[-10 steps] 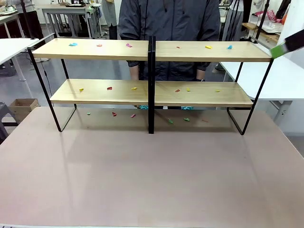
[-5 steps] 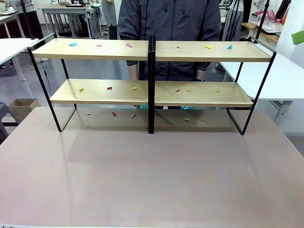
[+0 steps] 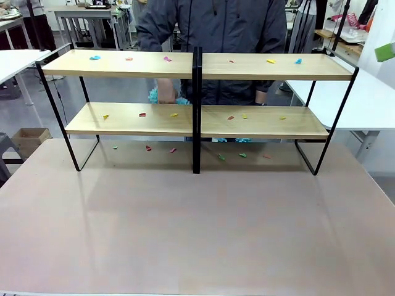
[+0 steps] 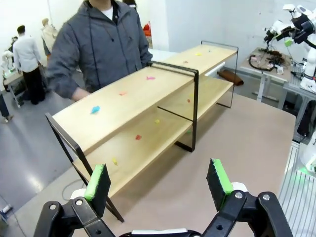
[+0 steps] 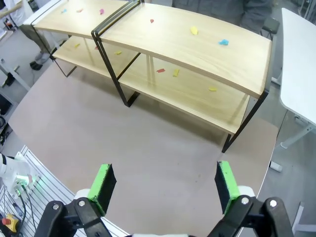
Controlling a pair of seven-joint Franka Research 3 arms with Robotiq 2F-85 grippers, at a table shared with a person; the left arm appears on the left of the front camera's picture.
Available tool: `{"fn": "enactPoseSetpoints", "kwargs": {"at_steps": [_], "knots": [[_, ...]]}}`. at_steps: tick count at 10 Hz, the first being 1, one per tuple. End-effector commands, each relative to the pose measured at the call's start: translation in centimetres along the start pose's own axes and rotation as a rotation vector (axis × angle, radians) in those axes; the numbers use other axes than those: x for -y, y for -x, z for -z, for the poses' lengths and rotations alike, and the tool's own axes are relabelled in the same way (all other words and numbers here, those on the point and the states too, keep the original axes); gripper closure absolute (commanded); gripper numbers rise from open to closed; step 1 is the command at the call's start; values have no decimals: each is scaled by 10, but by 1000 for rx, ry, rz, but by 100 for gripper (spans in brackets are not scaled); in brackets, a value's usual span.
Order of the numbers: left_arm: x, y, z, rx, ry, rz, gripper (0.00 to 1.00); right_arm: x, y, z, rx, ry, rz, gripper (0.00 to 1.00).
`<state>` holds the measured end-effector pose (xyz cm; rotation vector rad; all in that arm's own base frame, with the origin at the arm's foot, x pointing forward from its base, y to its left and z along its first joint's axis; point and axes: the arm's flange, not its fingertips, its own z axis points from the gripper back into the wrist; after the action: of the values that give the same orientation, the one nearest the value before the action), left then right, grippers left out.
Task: Clean the shelves.
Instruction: Pick up the Duster when the human hands it over.
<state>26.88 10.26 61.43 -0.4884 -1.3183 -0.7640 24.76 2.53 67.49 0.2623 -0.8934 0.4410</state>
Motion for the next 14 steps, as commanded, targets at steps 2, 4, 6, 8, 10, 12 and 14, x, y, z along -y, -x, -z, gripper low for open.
{"fn": "enactPoseSetpoints", "kwargs": {"at_steps": [2,4,6,8,10,12,14], "knots": [[33,47,18,-82,24,-64,0,7,0,9,9,-18,-12,0],[25,49,16,-48,-25,-125,0,9,0,12,-2,-25,-13,0],[-3,15,13,-77,30,-52,0,10,1,10,3,-32,-5,0],[-3,15,13,-77,30,-52,0,12,2,8,15,-41,1,0],[-3,15,13,-77,30,-52,0,20,1,3,66,-14,57,0],[-3,15,13,-77,30,-52,0,36,9,-11,80,-170,-20,0],[-3,15,13,-77,30,-52,0,51,17,-31,101,-230,-54,0]]}}
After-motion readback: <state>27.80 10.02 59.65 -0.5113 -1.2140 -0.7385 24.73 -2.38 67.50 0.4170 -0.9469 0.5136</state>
